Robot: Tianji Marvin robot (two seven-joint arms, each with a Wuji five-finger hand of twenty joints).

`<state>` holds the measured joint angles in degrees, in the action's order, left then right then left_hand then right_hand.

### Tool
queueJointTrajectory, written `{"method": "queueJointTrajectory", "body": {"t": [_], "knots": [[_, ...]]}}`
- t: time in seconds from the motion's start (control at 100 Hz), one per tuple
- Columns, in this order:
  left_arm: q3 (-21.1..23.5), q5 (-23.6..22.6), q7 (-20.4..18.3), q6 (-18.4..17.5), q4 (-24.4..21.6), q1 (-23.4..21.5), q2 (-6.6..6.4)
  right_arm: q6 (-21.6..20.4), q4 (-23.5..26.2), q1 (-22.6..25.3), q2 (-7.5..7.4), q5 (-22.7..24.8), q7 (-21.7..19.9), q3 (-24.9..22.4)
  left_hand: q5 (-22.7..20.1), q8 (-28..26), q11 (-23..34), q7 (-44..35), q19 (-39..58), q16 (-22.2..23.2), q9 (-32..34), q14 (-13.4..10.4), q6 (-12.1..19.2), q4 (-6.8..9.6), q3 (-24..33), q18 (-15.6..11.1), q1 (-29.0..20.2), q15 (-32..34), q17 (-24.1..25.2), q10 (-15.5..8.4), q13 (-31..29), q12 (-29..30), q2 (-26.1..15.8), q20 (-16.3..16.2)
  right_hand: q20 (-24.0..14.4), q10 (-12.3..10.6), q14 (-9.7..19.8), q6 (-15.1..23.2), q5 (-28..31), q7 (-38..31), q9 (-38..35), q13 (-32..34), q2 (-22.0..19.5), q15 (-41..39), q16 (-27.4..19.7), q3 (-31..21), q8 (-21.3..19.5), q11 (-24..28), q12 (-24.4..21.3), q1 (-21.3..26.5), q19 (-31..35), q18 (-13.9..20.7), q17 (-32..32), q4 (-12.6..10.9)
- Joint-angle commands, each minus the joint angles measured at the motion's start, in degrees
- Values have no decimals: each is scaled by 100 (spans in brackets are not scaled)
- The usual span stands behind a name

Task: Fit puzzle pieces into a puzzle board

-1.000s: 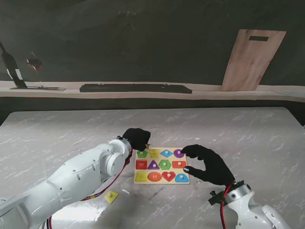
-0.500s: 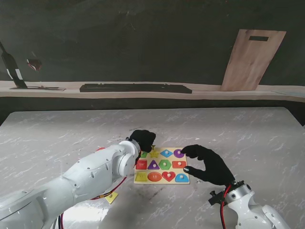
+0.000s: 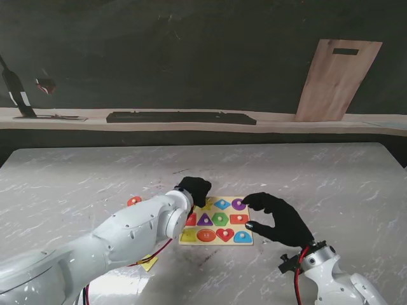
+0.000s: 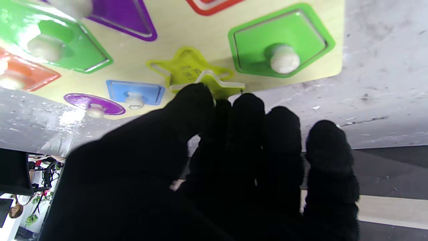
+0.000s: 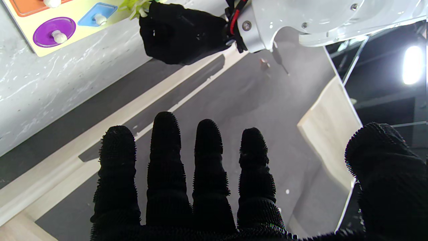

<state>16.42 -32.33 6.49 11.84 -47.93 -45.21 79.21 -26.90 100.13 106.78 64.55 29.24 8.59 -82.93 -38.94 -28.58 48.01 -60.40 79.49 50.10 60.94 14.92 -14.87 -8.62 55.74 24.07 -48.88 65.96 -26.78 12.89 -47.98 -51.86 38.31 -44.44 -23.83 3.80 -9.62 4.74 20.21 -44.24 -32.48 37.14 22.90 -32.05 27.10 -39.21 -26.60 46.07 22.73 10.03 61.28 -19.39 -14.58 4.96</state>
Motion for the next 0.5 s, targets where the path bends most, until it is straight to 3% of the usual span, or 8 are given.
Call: {"method": "queueJointTrajectory", "body": {"t": [0.0,0.25,0.49], "knots": [[-12,47,-26,-13,31,25,80,3,32,53,28,7,4,2,-167,-146,217,-313,227,79,55,99,-125,185,277,779,-30,248,-41,360,-281,-86,-1,-128,-79,25,154,38,25,-45,36,-17,-135,-66,90,125,74,109,66,81,30,93,91,-234],[-105,84,-58,-6,160,62,171,7,35,60,28,1,0,-11,-157,-132,219,-294,215,63,33,125,-146,157,163,794,-101,246,-39,381,-270,-50,-36,-140,-78,24,158,44,22,-42,45,-20,-138,-66,89,129,75,110,66,77,28,99,91,-234],[-218,-27,-58,-125,234,109,174,-4,35,65,29,-5,2,-19,-101,-148,227,-281,184,71,-40,101,-59,207,105,716,-107,233,23,339,-190,-95,-105,-135,-77,28,159,47,19,-41,43,-12,-136,-69,90,130,75,112,67,79,31,100,86,-234]]}}
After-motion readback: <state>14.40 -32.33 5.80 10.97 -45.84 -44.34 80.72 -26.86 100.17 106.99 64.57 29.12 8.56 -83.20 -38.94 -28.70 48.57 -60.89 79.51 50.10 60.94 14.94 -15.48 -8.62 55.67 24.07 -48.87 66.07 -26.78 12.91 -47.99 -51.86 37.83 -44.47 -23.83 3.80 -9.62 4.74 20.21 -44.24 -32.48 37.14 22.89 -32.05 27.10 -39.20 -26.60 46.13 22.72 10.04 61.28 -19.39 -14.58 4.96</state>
